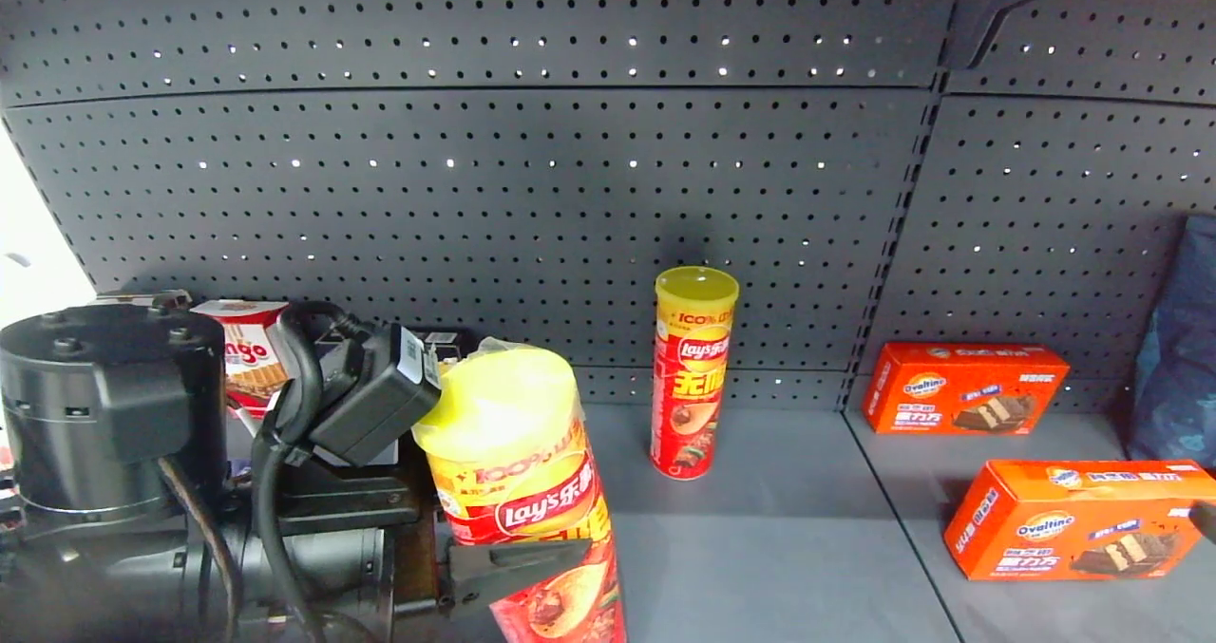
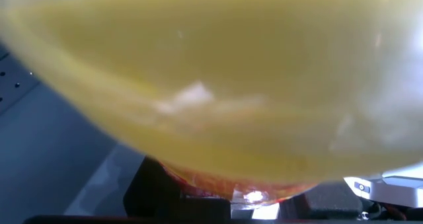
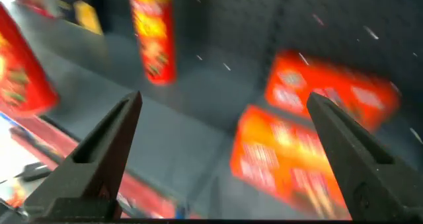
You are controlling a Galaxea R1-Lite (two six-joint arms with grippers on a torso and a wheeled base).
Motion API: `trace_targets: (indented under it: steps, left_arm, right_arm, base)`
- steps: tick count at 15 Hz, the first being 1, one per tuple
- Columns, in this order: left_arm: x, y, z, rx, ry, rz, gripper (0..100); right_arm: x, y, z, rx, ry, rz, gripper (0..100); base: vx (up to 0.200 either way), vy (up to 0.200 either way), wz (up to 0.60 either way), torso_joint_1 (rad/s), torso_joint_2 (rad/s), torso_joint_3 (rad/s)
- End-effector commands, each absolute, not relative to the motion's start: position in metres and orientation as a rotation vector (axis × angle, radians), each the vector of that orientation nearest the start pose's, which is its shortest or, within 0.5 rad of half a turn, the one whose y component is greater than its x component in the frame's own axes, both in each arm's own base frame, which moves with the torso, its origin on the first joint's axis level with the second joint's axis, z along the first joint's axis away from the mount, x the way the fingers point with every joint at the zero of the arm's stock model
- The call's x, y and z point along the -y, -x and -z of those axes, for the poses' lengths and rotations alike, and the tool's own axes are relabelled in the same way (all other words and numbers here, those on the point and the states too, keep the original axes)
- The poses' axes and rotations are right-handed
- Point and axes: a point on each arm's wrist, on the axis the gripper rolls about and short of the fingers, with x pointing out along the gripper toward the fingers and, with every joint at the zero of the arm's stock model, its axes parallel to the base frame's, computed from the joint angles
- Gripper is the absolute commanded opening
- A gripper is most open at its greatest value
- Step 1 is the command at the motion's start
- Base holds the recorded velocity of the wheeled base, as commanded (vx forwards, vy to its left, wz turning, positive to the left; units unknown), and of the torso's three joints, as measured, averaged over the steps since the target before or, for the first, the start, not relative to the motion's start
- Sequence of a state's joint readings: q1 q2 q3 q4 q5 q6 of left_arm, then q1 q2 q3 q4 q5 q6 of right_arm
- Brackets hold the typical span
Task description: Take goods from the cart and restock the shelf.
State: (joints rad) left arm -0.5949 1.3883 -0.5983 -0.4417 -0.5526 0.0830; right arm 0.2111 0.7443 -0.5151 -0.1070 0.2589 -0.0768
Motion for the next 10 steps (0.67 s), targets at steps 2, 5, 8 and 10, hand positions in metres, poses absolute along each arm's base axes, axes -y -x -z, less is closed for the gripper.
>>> trace_targets:
  steps: [2,5,8,10]
  left_arm:
    - [0.131,-0.173,-0.188,-0.329,-0.081,1.148,0]
    - [0.13,-0.173,-0.188,-0.332,-0.08,1.147,0]
    - [0.131,-0.175,-0.186,-0.342,-0.079,1.149,0]
    - [0.132,-0.176,-0.186,-0.341,-0.077,1.152,0]
  right_arm:
    - [-0.058,-0.15,-0.227,-0.179,0.08,-0.635,100]
    - [-0.089,-0.199,-0.221,-0.222,0.076,-0.782,100]
    - [-0.11,-0.23,-0.215,-0.185,0.108,-0.814,100]
    - [-0.12,-0.246,-0.207,-0.16,0.135,-0.87,100]
  base:
    - [0.0,0.0,0.0,0.0,0.0,0.0]
    - [0.0,0.0,0.0,0.0,0.0,0.0]
    - [0.0,0.0,0.0,0.0,0.0,0.0]
    - [0.0,0.0,0.0,0.0,0.0,0.0]
